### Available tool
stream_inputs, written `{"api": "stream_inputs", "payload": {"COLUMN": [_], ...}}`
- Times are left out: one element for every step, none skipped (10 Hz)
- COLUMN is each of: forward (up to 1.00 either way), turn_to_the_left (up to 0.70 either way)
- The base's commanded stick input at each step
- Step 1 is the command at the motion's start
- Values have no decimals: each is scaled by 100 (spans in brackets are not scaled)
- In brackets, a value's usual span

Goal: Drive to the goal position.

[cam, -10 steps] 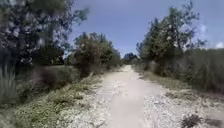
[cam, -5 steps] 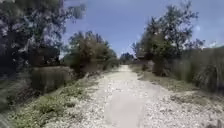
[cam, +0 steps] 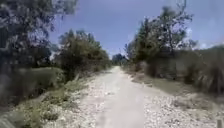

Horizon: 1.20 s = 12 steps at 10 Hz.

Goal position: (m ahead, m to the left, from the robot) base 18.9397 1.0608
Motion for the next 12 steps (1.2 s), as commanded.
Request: {"api": "stream_inputs", "payload": {"forward": [50, 50, 50, 50, 50, 50, 50, 50, 50, 50, 50, 50], "turn_to_the_left": [0, 0, 0, 0, 0, 0, 0, 0, 0, 0, 0, 0]}}
